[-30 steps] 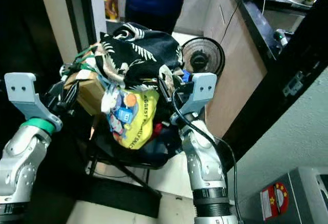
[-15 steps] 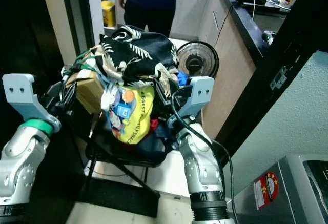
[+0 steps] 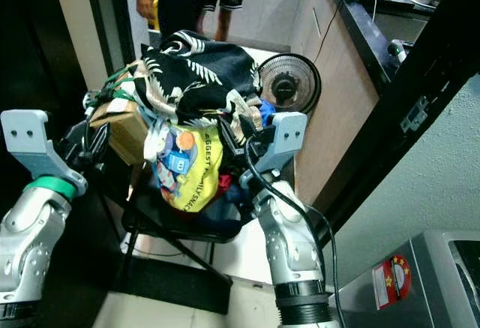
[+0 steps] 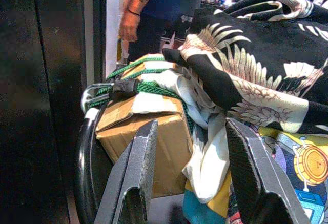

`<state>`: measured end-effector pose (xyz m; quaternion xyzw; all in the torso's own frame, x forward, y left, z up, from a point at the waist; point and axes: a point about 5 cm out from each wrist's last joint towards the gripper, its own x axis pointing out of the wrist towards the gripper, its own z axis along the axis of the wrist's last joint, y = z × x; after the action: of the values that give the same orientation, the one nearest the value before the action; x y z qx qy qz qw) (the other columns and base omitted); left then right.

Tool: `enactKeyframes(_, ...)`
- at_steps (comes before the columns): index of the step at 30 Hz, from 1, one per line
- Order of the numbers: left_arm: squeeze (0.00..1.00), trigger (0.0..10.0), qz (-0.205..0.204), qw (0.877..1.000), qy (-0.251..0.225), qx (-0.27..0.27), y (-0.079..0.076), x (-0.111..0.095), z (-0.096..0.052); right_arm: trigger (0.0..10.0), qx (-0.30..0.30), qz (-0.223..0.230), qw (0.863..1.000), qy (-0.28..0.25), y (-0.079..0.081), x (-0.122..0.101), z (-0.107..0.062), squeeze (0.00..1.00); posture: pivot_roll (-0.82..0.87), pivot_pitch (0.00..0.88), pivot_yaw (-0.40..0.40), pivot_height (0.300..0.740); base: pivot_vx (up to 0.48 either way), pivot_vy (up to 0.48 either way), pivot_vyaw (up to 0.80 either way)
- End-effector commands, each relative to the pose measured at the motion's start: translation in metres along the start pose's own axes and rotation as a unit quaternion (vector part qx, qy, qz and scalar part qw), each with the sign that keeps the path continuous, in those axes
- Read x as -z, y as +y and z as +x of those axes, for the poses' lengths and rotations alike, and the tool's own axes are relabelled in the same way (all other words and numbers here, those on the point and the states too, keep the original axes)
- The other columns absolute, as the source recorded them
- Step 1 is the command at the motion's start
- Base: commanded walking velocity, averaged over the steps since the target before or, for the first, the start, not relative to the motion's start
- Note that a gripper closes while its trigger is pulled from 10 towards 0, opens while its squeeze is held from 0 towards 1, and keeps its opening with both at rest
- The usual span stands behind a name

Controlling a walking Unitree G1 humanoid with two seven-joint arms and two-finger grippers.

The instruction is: Clothes washing

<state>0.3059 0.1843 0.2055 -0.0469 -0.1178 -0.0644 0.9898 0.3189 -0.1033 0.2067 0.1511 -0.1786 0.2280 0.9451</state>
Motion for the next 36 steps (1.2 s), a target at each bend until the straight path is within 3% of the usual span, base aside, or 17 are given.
enactKeyframes(1, 0.00, 10.0, 0.007, 1.000, 0.009, 0.000, 0.000, 0.004, -0.003, 10.0, -0.012, 0.011, 1.000, -0.002, 0.006, 0.001, -0.004, 0.00, 0.05, 0.001, -0.034, 0.740, 0.000, 0.000, 0.00)
enactKeyframes(12, 0.00, 10.0, 0.011, 1.000, 0.013, -0.013, 0.005, 0.004, -0.007, 10.0, -0.033, 0.015, 0.999, 0.009, 0.021, 0.009, -0.004, 0.00, 0.06, 0.006, -0.042, 0.740, 0.000, 0.000, 0.00)
enactKeyframes(19, 0.00, 10.0, 0.015, 1.000, 0.020, -0.009, 0.006, 0.005, -0.005, 10.0, -0.021, -0.004, 1.000, 0.018, 0.020, 0.014, -0.002, 0.00, 0.07, 0.000, -0.003, 0.740, 0.000, 0.000, 0.00)
enactKeyframes(24, 0.00, 10.0, 0.014, 1.000, 0.014, 0.000, 0.005, 0.000, 0.009, 10.0, 0.073, -0.020, 0.997, -0.011, -0.016, 0.002, 0.004, 0.00, 0.06, 0.000, 0.029, 0.740, 0.000, 0.000, 0.00)
enactKeyframes(26, 0.00, 10.0, 0.015, 1.000, 0.014, 0.007, 0.005, -0.001, 0.013, 10.0, 0.096, -0.017, 0.995, -0.034, -0.033, -0.010, 0.009, 0.40, 0.05, 0.000, 0.045, 0.740, 0.000, 0.000, 0.00)
enactKeyframes(27, 0.00, 10.0, 0.015, 1.000, 0.014, 0.009, 0.004, -0.001, 0.014, 10.0, 0.105, -0.011, 0.994, -0.041, -0.040, -0.013, 0.010, 1.00, 0.05, 0.000, 0.045, 0.740, 0.000, 0.000, 0.00)
enactKeyframes(31, 0.00, 10.0, 0.015, 1.000, 0.015, 0.010, 0.004, -0.002, 0.015, 10.0, 0.116, -0.008, 0.992, -0.046, -0.048, -0.016, 0.012, 1.00, 0.05, 0.000, 0.045, 0.740, 0.000, 0.000, 0.00)
enactKeyframes(33, 0.00, 10.0, 0.016, 1.000, 0.016, 0.012, 0.004, -0.003, 0.015, 10.0, 0.127, -0.010, 0.991, -0.042, -0.060, -0.019, 0.018, 1.00, 0.06, 0.000, 0.059, 0.740, 0.000, 0.000, 0.00)
enactKeyframes(36, 0.00, 10.0, 0.016, 1.000, 0.016, 0.012, 0.004, -0.003, 0.015, 10.0, 0.127, -0.010, 0.991, -0.042, -0.060, -0.019, 0.018, 1.00, 0.06, 0.000, 0.059, 0.740, 0.000, 0.000, 0.00)
